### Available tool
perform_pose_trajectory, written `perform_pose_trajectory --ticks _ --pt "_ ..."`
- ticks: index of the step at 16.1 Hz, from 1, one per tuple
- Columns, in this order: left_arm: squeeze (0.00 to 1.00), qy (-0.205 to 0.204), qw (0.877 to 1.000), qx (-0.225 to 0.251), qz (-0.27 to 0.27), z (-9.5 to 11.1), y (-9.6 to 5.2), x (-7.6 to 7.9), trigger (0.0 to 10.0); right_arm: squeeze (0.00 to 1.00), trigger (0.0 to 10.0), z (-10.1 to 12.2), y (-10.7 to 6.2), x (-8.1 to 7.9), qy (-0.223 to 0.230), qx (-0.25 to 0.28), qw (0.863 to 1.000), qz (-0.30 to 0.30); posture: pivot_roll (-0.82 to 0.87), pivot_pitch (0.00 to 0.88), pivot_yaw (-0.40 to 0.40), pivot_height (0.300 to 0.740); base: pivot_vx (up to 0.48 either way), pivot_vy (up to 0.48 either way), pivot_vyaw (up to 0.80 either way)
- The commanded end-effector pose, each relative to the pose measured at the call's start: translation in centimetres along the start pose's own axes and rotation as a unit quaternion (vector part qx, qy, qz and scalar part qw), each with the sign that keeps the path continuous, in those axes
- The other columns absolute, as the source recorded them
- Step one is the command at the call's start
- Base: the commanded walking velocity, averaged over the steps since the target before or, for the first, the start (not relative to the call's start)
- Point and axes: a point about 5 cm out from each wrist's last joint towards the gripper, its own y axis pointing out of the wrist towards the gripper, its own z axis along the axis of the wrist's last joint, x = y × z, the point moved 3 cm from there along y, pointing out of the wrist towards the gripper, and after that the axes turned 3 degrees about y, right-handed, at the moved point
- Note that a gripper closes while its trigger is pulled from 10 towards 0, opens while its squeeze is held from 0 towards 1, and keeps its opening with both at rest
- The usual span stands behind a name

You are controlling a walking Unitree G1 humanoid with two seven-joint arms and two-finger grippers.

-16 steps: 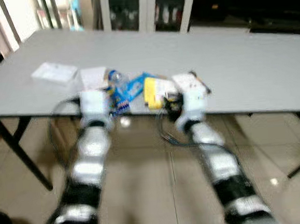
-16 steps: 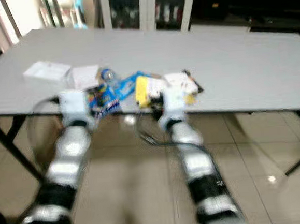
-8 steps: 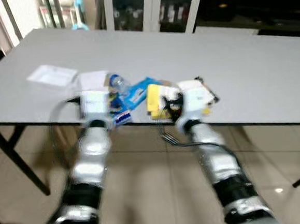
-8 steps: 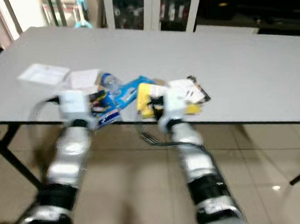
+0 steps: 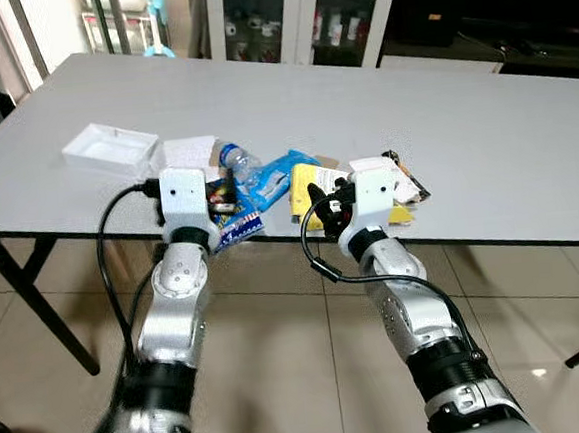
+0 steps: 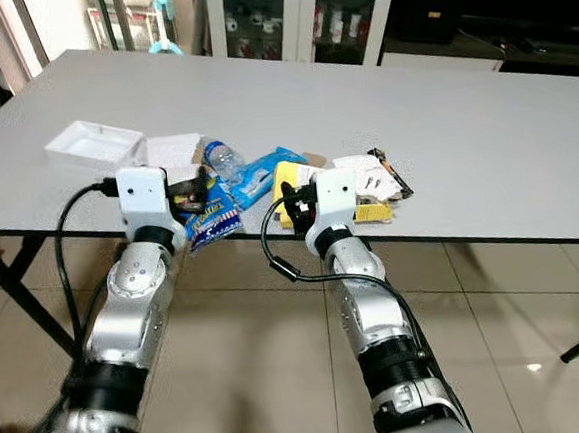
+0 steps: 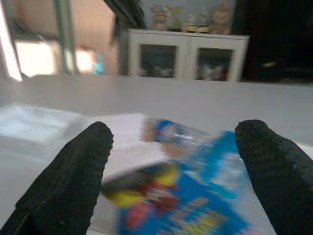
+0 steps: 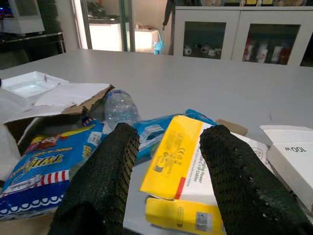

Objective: Picking trash to rubbish bin

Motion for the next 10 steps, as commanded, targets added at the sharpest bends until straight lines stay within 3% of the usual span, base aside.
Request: perform_pose_trajectory --ticks 1,3,5,8,10 --pt "0.00 -0.047 0.998 -0.019 -0.020 -0.1 -0.4 0.7 10.0 0.00 10.0 0.7 0.0 0.4 -0.001 0.008 1.000 -0.001 0.02 0.024 -0.096 0.740 0.000 0.000 0.00" --pt "0.00 -0.092 0.995 -0.046 0.011 -0.9 -0.8 -0.3 10.0 0.00 10.0 0.7 0.1 0.2 0.003 0.007 1.000 0.004 0.02 0.024 -0.098 0.740 0.000 0.000 0.00" --pt "0.00 -0.100 0.991 -0.075 0.054 -1.8 -0.8 -1.6 10.0 0.00 10.0 0.8 0.1 -0.1 0.002 0.004 1.000 0.020 0.02 0.020 -0.097 0.740 0.000 0.000 0.00" --pt "0.00 -0.119 0.986 -0.100 0.066 -1.8 -0.8 -1.7 10.0 0.00 10.0 1.0 0.0 -0.5 0.004 0.003 0.999 0.047 0.02 0.014 -0.096 0.740 0.000 0.000 0.00" --pt "0.00 -0.172 0.971 -0.144 0.085 -1.9 -0.9 -1.6 10.0 0.00 10.0 1.0 -0.1 -1.0 0.002 0.004 0.998 0.063 0.02 0.010 -0.095 0.740 0.000 0.000 0.00"
